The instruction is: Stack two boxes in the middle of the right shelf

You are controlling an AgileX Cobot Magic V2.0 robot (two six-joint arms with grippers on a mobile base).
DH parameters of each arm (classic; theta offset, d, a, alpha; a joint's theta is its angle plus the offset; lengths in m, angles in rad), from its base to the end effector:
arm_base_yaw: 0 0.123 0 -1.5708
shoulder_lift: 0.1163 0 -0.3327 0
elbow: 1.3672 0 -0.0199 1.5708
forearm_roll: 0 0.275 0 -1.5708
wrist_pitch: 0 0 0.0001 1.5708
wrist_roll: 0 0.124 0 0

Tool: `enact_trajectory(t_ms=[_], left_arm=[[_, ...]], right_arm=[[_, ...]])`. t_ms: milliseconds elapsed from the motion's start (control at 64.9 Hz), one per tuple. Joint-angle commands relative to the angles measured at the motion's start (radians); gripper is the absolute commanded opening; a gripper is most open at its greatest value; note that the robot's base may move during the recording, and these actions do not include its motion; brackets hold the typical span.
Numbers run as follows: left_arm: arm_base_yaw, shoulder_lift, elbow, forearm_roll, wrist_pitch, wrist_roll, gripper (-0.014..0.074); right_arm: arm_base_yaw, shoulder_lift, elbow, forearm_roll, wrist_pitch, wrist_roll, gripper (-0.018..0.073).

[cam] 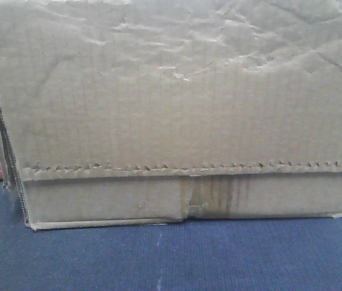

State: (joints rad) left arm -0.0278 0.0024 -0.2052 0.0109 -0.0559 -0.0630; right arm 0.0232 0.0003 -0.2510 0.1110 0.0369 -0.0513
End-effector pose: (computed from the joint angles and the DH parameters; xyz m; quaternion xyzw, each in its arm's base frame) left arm 0.0441 -0.0013 0.3021 -0.0067 0.5748 -0.0329 0.8176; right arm 0.0408 0.0015 0.3084 0.0092 0.5929 0.0345 0.8045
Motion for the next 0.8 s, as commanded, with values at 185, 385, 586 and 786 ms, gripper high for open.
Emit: enact_trajectory(t_ms=[185,385,586,786], left_arm=[[0.005,0.217,-0.458,0.031,0.395,0.001,-0.0111],[0.005,0.44,-0.671,0.066,0.584,0.001,0.0021],[0.002,0.583,-0.735,0.062,0.643,0.001,0.0392],[-0.018,0.67,-0.738,0.062,0.701,0.001,0.0606]], right_arm=[[-0.003,0.247,-0.414,-0.04,0.319,0.001,-0.0139],[-0.003,0.484,-0.584,-0.04,0.427,0.001,0.0123],[-0.003,0.611,-0.611,-0.04,0.404,0.001,0.0475],[-0.003,0.644,-0.611,-0.04,0.405,0.001,0.0569]])
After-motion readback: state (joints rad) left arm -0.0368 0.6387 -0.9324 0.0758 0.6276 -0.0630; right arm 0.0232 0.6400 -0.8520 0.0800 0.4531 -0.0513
